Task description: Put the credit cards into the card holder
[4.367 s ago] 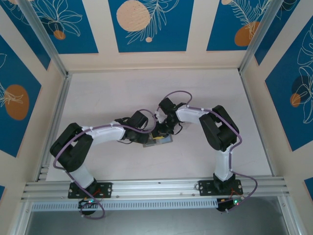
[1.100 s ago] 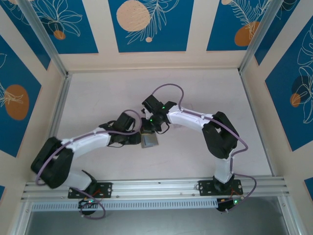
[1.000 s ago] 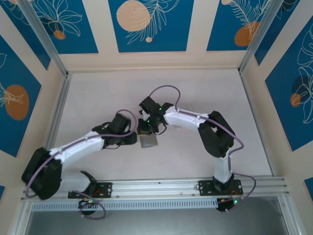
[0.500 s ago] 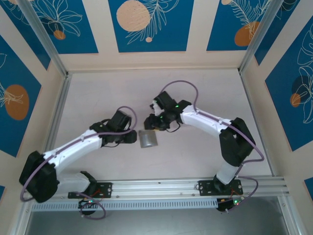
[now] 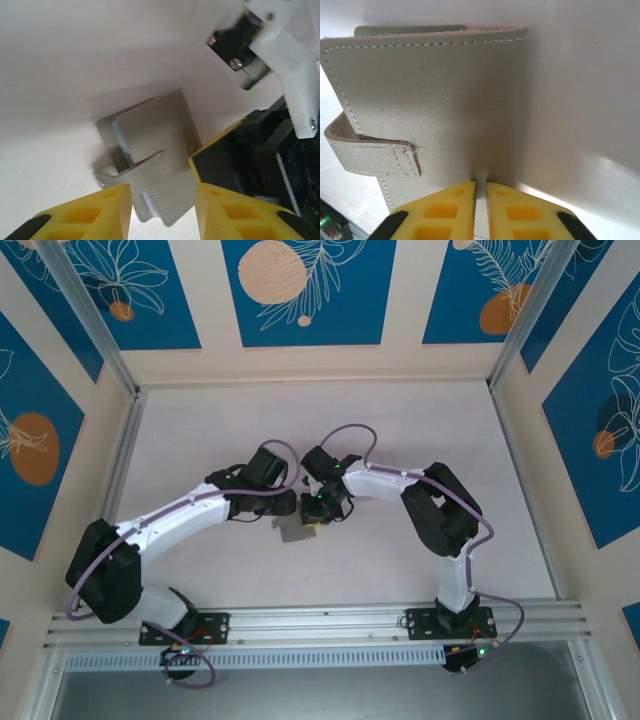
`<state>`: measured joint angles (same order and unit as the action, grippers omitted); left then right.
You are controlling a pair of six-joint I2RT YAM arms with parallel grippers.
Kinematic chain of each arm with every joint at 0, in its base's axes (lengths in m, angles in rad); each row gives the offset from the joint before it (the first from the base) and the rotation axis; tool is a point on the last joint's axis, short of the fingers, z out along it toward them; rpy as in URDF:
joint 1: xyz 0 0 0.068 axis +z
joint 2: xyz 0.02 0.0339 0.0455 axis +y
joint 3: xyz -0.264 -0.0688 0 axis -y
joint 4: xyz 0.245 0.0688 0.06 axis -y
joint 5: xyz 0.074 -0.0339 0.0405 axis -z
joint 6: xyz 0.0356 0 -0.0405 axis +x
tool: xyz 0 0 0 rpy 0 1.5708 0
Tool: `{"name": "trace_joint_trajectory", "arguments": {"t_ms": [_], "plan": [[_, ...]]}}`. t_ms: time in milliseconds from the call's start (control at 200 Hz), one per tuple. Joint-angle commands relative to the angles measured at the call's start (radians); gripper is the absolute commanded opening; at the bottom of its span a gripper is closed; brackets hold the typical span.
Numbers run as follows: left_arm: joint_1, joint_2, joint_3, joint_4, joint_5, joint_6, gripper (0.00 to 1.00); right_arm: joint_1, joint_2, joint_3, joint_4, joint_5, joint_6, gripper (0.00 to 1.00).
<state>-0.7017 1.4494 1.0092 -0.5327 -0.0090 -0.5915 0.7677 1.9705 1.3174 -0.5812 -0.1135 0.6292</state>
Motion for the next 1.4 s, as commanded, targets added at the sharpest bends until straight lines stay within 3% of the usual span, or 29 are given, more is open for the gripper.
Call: {"name": "trace_joint_trajectory", "arguments": {"t_ms": [0,240,745,1040,1170,1255,1396], "plan": [[-0.024,0.070,0.020,-0.022,0.024,0.034,0.37,0.028,0.051,0.027,-0.056,0.070,-0.019,0.20],[-0.019,0.133,-0.069,0.007,-0.051,-0.002,0.28,0.011,0.020,0.005,-0.059,0.043,-0.024,0.26],[-0.013,0.184,-0.221,0.085,-0.092,-0.006,0.25,-0.086,-0.055,-0.084,0.083,-0.177,-0.037,0.44],[-0.008,0.207,-0.266,0.129,-0.077,-0.007,0.25,-0.081,0.014,-0.092,0.236,-0.345,0.005,0.46],[-0.009,0.201,-0.276,0.148,-0.064,-0.010,0.25,-0.059,0.042,-0.074,0.261,-0.382,0.024,0.42],[-0.008,0.184,-0.277,0.157,-0.052,-0.009,0.25,-0.051,0.058,-0.070,0.269,-0.393,0.036,0.35],[-0.008,0.147,-0.269,0.148,-0.039,-0.003,0.26,-0.050,0.004,-0.095,0.257,-0.351,0.042,0.07]]}}
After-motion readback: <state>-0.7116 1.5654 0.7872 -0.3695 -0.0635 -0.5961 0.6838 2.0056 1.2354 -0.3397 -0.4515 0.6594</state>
